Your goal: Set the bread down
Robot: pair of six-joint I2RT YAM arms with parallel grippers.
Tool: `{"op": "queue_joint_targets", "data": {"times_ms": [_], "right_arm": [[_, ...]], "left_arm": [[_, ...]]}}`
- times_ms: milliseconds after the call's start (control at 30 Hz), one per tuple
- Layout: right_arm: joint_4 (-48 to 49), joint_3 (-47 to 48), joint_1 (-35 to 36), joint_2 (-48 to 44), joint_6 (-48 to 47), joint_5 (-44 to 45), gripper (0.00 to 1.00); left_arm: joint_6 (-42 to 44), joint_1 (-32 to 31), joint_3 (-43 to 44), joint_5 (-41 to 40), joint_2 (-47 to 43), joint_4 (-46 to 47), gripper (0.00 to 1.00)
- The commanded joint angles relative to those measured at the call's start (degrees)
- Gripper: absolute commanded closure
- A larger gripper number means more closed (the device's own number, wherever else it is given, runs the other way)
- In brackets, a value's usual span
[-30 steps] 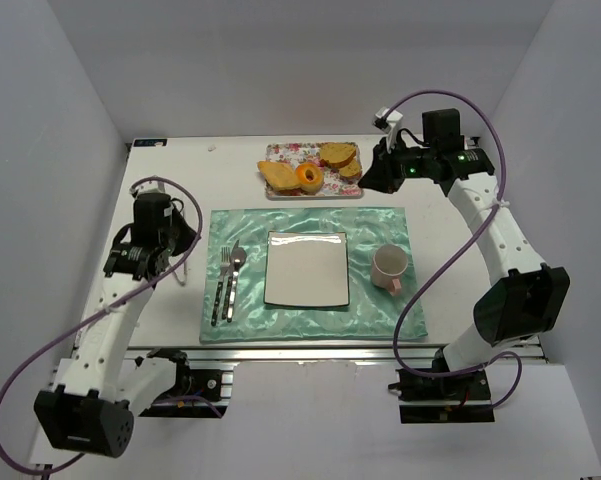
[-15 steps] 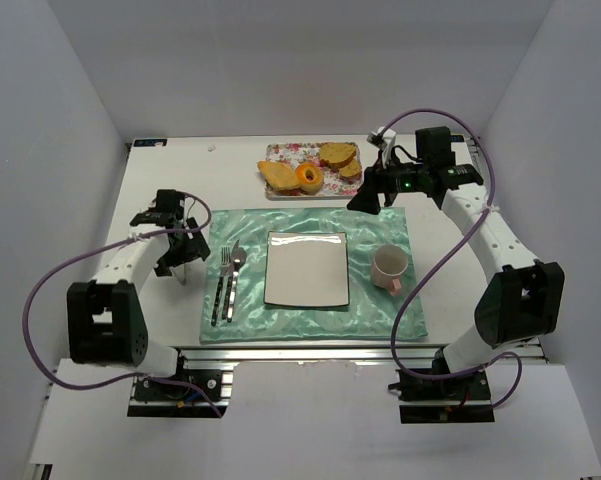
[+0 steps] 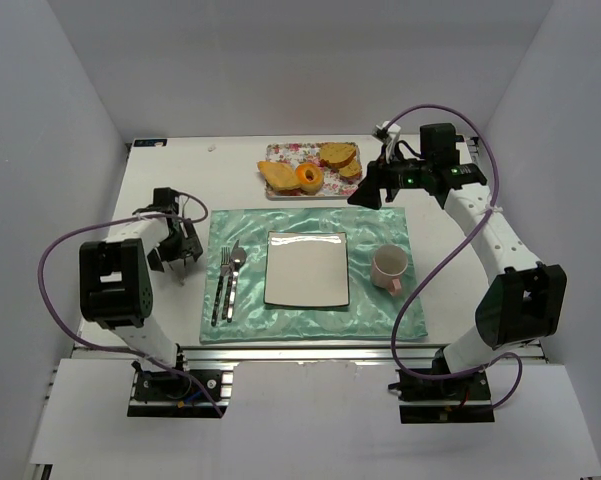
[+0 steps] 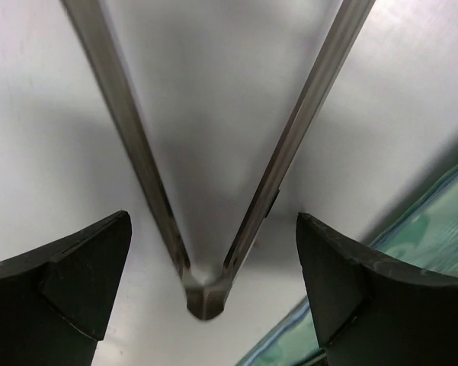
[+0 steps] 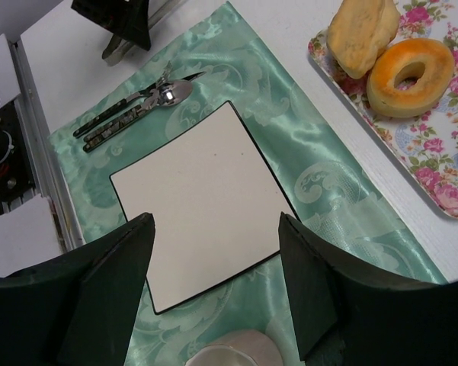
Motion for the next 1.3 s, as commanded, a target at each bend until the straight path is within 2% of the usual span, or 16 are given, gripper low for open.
{"op": "queue_joint_targets", "data": {"times_ms": [0,67,167,267,300,400,433,567,633,733,833,1000,1033,1133,1267], "right_arm": [[0.29,3.21,-0.45,-0.47,0.07,-1.7,0.28],[-0.06,3.39,-0.62,-0.38,0.07,-1.7,0.28],[-0.07,3.39,-0.8,-0.46,-0.02,-1.52,0.28],[-0.24,3.04,-0.97,-0.73,-0.28,-1.26,0.28],[-0.24,2.95,-0.97,-0.81,-0.28,-1.26,0.28],[-0.24,2.34,-1.06,-1.08,-0.54,-1.17,0.28],[-0.24,2.25,-1.15,-1.17,-0.55,-1.17,0.28],[-0.42,1.81,-1.15,-1.08,-0.9,-0.73,0.28],[-0.5,1.63,-1.24,-1.08,-0.9,-0.73,0.28],[-0.15,1.46,-1.24,-1.08,-0.72,-0.82,0.28],[0.55,1.02,-1.24,-1.08,-0.2,-0.82,0.28],[1.25,0.58,-1.32,-1.08,0.51,-1.34,0.28],[1.34,0.4,-1.32,-1.08,0.68,-1.34,0.28],[1.95,-0.12,-1.32,-1.43,0.95,-1.52,0.28],[2.31,-1.09,-1.41,-2.39,1.12,-1.61,0.28]], "left_arm": [[2.33,0.95,3.11,-1.19,2.27,5.43,0.02],[2.33,2.0,3.9,-0.93,3.51,6.66,0.04],[2.51,3.23,3.73,1.09,5.01,7.9,0.13],[2.51,3.85,2.76,3.28,4.92,8.78,0.33],[2.51,3.94,2.41,3.72,4.66,9.13,0.48],[2.51,3.94,0.83,5.13,2.64,10.1,0.71],[2.51,3.94,0.65,5.57,2.11,10.19,0.82],[3.47,3.94,1.61,9.43,-4.19,9.05,0.99],[3.57,3.94,2.58,13.81,-7.45,8.61,0.99],[2.25,3.85,5.12,20.67,-13.43,6.94,0.89],[0.5,2.89,7.5,27.62,-17.48,5.36,0.76],[-2.49,-0.27,9.61,36.23,-19.42,3.95,0.6],[-3.63,-0.54,9.88,39.81,-19.42,4.29,0.59],[-7.49,-1.77,10.14,43.87,-19.6,7.44,0.54],[-11.9,-2.82,11.36,46.96,-18.2,11.14,0.5]]}}
